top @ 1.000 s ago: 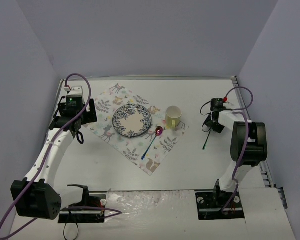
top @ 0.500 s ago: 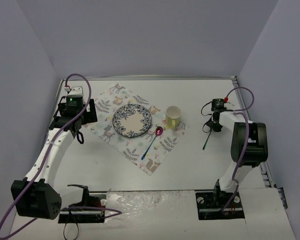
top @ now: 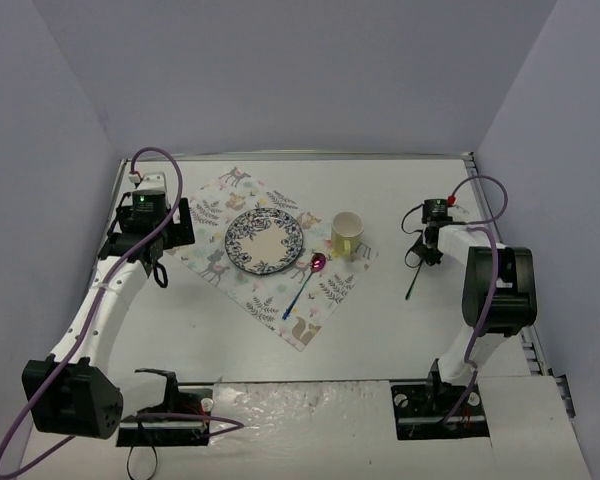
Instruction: Set the dinner table for one person
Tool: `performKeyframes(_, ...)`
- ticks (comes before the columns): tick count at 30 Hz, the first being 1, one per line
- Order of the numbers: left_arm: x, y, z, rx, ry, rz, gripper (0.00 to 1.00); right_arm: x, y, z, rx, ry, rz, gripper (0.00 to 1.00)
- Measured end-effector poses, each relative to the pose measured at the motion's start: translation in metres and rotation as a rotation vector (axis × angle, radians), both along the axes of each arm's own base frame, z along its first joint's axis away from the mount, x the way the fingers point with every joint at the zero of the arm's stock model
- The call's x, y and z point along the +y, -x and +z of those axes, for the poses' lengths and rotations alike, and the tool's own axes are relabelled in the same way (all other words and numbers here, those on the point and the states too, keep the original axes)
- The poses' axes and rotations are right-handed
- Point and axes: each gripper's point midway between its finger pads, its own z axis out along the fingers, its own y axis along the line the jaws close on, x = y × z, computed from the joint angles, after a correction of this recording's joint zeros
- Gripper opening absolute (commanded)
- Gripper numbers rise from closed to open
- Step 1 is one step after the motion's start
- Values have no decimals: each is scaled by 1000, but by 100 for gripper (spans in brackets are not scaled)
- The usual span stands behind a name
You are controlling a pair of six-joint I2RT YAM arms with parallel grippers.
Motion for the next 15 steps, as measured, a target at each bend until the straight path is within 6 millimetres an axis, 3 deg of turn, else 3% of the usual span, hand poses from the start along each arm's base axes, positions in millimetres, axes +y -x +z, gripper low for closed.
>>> performKeyframes(4, 0, 0, 0, 0, 1, -1, 95, 1, 0, 0, -4, -7, 2, 0)
performKeyframes(10, -7, -1, -1, -1, 14, -26, 95, 8, 3, 1, -7, -36, 14, 0)
performKeyframes(15, -46, 2, 2, -24, 20, -144, 94, 25, 21, 5, 31, -91, 56, 0)
